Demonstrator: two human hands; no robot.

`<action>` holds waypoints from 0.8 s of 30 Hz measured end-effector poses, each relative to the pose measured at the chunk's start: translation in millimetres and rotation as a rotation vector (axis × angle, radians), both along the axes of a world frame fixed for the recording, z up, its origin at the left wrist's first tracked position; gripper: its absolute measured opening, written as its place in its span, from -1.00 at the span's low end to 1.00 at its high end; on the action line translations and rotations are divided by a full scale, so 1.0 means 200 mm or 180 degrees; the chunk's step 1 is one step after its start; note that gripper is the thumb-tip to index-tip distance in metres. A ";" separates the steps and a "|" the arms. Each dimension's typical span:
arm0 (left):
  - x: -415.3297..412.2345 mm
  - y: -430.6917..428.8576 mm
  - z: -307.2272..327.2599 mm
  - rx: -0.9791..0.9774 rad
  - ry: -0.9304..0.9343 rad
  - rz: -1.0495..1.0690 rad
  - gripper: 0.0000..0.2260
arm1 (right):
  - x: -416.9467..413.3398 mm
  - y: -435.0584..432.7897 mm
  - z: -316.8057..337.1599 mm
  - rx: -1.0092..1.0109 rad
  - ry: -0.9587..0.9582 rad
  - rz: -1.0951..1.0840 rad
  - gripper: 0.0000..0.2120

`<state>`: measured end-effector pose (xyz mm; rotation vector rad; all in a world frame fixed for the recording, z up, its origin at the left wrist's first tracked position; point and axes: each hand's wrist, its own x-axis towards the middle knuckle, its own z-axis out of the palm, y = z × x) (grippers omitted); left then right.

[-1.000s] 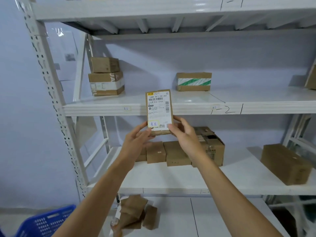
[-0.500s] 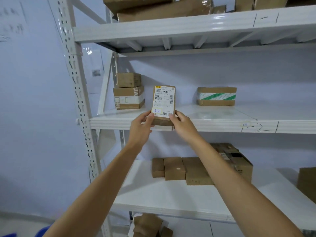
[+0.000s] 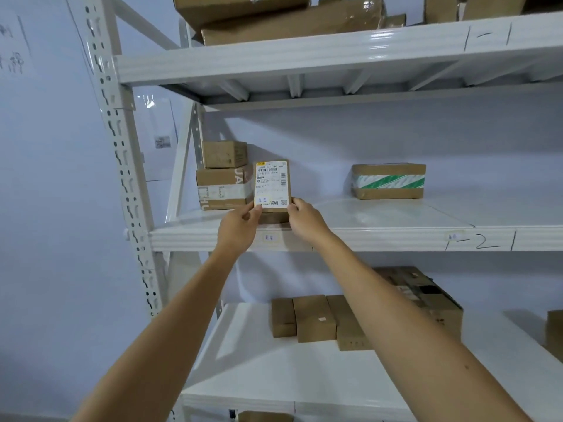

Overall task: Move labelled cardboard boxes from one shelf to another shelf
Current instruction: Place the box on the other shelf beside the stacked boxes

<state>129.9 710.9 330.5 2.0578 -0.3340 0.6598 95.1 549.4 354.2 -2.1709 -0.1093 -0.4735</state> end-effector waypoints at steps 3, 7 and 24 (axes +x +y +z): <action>0.07 0.01 0.01 0.0161 0.0012 0.0073 -0.65 | 0.05 0.02 0.00 -0.0193 0.0027 -0.0113 -0.59; 0.16 0.03 0.03 0.0218 0.0218 0.0102 -0.60 | 0.12 0.01 0.02 -0.0123 0.0053 -0.0207 -0.59; 0.21 0.13 0.06 -0.0073 0.0687 -0.0211 -0.69 | 0.20 -0.04 0.00 0.0666 -0.0272 -0.0341 -0.60</action>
